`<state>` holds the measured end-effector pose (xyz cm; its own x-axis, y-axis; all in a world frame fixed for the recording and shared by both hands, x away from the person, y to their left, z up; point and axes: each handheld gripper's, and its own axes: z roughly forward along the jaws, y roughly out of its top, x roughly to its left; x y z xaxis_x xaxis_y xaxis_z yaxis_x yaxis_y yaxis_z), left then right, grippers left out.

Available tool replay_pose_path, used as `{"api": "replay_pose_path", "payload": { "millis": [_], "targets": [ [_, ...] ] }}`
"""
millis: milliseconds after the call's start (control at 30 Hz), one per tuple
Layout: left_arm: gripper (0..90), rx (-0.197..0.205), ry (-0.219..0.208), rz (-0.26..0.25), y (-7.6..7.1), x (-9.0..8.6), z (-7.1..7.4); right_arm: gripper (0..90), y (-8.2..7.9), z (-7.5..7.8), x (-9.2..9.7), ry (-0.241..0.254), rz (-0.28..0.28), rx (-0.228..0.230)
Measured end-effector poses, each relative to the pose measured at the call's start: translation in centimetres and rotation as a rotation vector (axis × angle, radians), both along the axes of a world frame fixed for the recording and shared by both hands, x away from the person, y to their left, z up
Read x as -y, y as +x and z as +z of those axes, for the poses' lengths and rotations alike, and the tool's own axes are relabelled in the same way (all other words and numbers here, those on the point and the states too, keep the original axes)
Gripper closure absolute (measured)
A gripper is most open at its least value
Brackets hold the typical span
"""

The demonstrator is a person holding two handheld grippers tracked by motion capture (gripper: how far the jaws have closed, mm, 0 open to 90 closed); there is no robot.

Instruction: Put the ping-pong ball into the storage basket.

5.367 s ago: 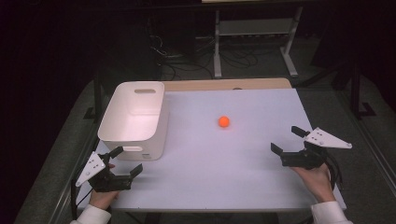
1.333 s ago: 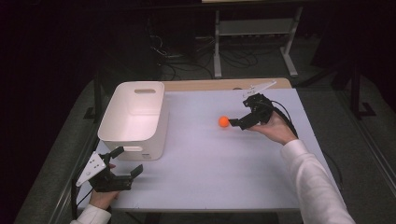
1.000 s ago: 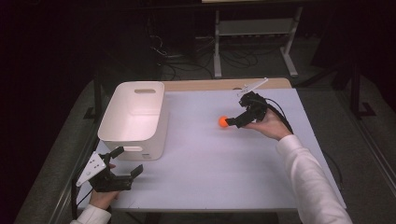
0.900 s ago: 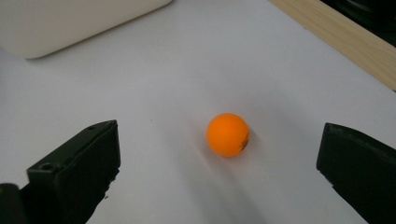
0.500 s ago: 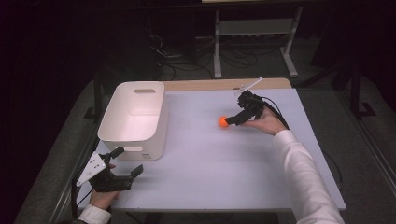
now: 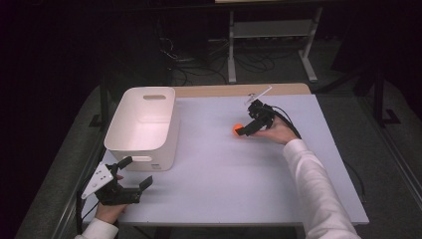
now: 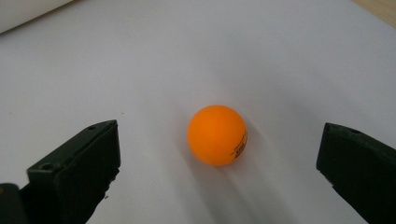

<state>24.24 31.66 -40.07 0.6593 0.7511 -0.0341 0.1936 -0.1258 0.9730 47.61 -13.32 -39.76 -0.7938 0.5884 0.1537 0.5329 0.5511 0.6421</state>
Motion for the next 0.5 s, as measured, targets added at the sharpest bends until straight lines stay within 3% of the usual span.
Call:
{"api": "replay_pose_path", "payload": {
  "millis": [500],
  "targets": [
    [0.0, 0.000, -0.010, 0.001, 0.0, 0.1, 0.0, 1.3, 1.0, -1.7, -0.6, 0.001, 0.004, -0.019]
  ]
}}
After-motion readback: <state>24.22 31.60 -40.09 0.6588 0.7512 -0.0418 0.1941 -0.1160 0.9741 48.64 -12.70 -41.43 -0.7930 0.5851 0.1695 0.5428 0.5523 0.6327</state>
